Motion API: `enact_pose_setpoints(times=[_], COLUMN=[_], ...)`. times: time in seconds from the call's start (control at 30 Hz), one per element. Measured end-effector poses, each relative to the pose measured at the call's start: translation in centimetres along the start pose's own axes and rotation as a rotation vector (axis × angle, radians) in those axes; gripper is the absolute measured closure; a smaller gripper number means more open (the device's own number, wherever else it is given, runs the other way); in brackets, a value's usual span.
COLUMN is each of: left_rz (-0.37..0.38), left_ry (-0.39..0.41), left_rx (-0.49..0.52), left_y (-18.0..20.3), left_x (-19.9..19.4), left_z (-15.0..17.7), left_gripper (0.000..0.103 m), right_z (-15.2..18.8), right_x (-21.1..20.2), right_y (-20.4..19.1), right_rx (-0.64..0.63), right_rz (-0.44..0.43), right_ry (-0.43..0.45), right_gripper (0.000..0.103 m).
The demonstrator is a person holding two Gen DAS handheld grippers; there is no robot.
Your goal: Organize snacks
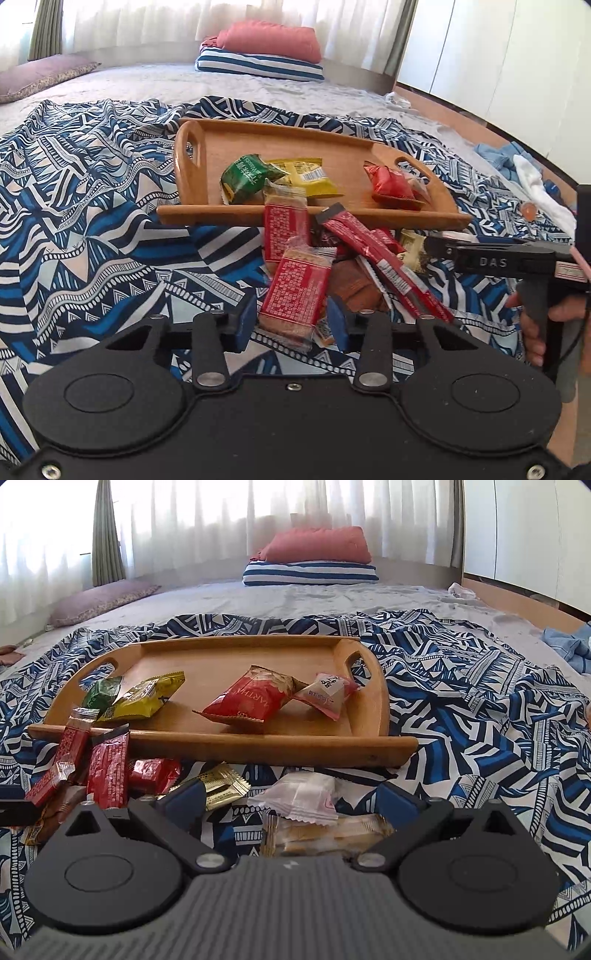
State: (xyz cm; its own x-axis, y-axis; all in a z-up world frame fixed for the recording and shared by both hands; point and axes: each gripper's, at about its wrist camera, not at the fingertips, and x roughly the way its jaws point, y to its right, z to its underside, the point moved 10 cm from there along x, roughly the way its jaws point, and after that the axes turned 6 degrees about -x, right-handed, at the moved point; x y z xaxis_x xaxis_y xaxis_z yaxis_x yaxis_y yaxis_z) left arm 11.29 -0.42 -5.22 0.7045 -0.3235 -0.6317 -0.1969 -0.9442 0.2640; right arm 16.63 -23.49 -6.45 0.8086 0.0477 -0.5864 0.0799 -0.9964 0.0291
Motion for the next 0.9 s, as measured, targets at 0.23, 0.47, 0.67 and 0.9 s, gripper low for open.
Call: enact_pose_setpoints(times=[0.23,0.47,0.67,0.9], left_rz=[-0.045,-0.051,-0.024,-0.04], left_ry=[0.04,0.044,0.034,0.047], left_rx=[0.016,0.004,-0.074,-0.074], left_y=[0.2,0.5,0.0,0.1], left_x=[0.5,1.4,2.3,2.3], left_z=[-0.6,-1.0,-1.4,-1.4], left_gripper=[0.072,0.067,0.067,0.068], right_z=[0.2,0.6,0.8,1.0], right_x=[0.3,0.4,0.6,0.5], right_y=[-0.1,0.0,0.2,0.1], right_rx=[-0.001,0.008,0.026,0.024], right_rz=[0.012,0.016,0.014,0.021], right_ry=[0.003,0.008,0.009,0.026], right_gripper=[0.0,0.0,0.0,0.0])
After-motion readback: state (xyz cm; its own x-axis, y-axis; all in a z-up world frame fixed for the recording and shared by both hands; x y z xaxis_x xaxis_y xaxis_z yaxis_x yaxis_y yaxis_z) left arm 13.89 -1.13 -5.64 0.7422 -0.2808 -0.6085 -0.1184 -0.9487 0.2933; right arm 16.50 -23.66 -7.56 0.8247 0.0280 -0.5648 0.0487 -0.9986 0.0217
